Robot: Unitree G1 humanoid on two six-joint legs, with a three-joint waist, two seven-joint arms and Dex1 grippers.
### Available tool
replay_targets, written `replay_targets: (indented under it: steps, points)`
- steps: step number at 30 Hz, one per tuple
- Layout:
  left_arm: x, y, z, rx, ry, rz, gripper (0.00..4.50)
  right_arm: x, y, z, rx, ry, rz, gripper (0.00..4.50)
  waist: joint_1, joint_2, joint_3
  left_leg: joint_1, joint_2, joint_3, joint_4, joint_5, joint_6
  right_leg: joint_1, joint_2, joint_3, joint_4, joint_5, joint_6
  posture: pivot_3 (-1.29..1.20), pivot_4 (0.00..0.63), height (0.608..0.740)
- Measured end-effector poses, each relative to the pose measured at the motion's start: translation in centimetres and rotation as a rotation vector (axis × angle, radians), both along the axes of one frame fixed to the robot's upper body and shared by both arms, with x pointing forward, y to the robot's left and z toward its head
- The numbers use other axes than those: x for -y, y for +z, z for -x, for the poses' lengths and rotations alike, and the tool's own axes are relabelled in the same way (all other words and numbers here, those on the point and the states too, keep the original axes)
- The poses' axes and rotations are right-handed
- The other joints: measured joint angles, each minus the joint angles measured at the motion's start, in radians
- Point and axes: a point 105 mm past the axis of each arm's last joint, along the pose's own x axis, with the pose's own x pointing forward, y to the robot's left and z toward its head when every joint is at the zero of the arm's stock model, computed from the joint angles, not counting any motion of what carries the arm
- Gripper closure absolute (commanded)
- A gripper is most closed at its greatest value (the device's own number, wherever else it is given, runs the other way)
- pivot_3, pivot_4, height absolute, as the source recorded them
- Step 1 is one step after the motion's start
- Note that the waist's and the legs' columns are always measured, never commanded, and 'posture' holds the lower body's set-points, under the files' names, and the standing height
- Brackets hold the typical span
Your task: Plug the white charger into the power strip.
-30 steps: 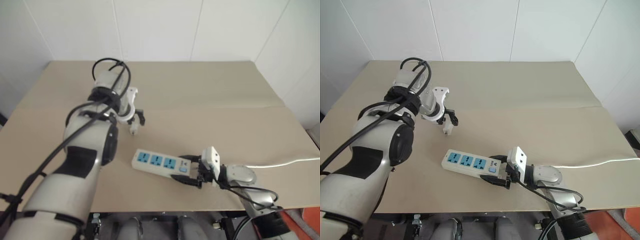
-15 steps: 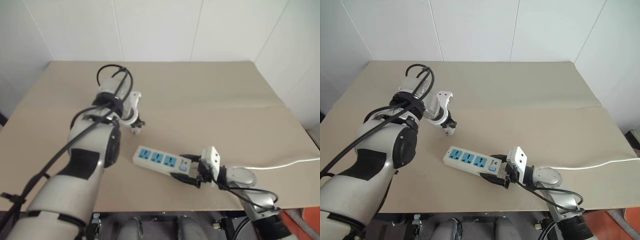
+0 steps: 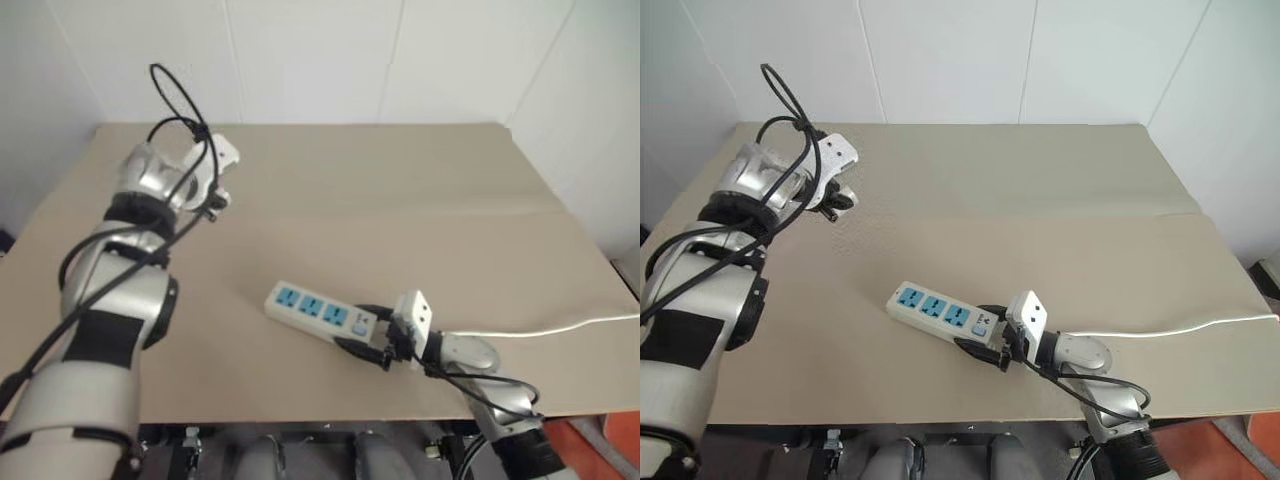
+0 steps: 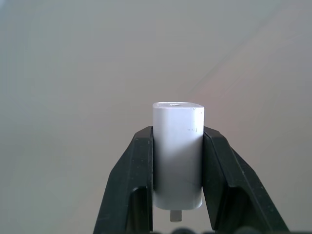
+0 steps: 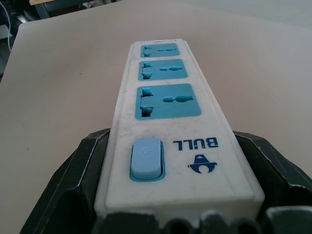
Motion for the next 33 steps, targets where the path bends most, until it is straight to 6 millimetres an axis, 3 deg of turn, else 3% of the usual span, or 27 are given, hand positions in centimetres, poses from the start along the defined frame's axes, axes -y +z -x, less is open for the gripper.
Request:
replay_targets:
  steps: [3, 6, 12, 18, 22, 27, 33]
  points:
    - [0.7, 1.1, -0.2, 0.156, -0.091, 0.04, 3.51, -0.1, 0.0, -0.1, 0.001, 0.005, 0.0, 1.06, 0.003, 0.0, 0.0, -0.001, 0.0, 0.0, 0.0, 0.0, 0.0, 0.0, 0.0, -0.001, 0.002, 0.0, 0.0, 0.0, 0.15, 0.74]
    - [1.3, 1.6, 0.6, 0.147, -0.219, 0.057, 3.51, -0.4, 0.0, -0.1, -0.001, 0.018, -0.001, 1.06, -0.001, 0.0, 0.0, -0.001, 0.0, 0.0, 0.0, 0.0, 0.0, 0.0, 0.0, -0.001, 0.003, 0.0, 0.0, 0.0, 0.15, 0.74]
    - [1.0, 2.2, 5.3, -0.146, -0.592, 0.003, 3.51, -0.5, -0.2, 0.2, -0.009, 0.038, 0.0, 1.06, -0.009, 0.0, 0.0, 0.0, 0.001, 0.001, 0.0, 0.0, 0.0, 0.0, 0.002, -0.001, 0.001, 0.0, 0.0, 0.0, 0.15, 0.74]
    - [-1.1, 3.7, 8.4, -0.317, -0.717, -0.184, 3.51, -0.8, -0.4, 0.5, -0.019, 0.045, -0.003, 1.06, -0.012, 0.0, 0.0, 0.002, 0.002, 0.0, 0.001, 0.0, 0.001, 0.001, 0.002, -0.001, 0.001, 0.0, 0.0, 0.0, 0.15, 0.74]
    - [-2.2, 2.0, 10.5, -0.489, -0.747, -0.295, 3.51, -1.1, -0.5, 0.6, -0.021, 0.053, -0.008, 1.06, -0.02, 0.0, 0.0, 0.001, 0.003, 0.0, 0.001, 0.0, 0.001, 0.001, 0.003, -0.001, 0.002, 0.0, 0.0, 0.0, 0.15, 0.74]
    - [-2.1, -1.3, 14.0, -0.732, -0.819, -0.298, 3.51, -1.2, -0.5, 0.6, -0.018, 0.052, -0.005, 1.06, -0.023, 0.0, 0.0, 0.002, 0.003, 0.0, 0.002, -0.001, 0.002, 0.002, 0.004, -0.001, 0.002, 0.0, 0.0, 0.0, 0.15, 0.74]
    - [-0.7, -4.1, 15.3, -0.859, -0.859, -0.223, 3.51, -1.2, -0.5, 0.6, -0.018, 0.05, 0.002, 1.06, -0.018, 0.0, 0.0, 0.001, 0.006, -0.001, 0.007, -0.001, 0.002, 0.002, 0.007, 0.0, 0.003, -0.001, 0.0, 0.0, 0.15, 0.74]
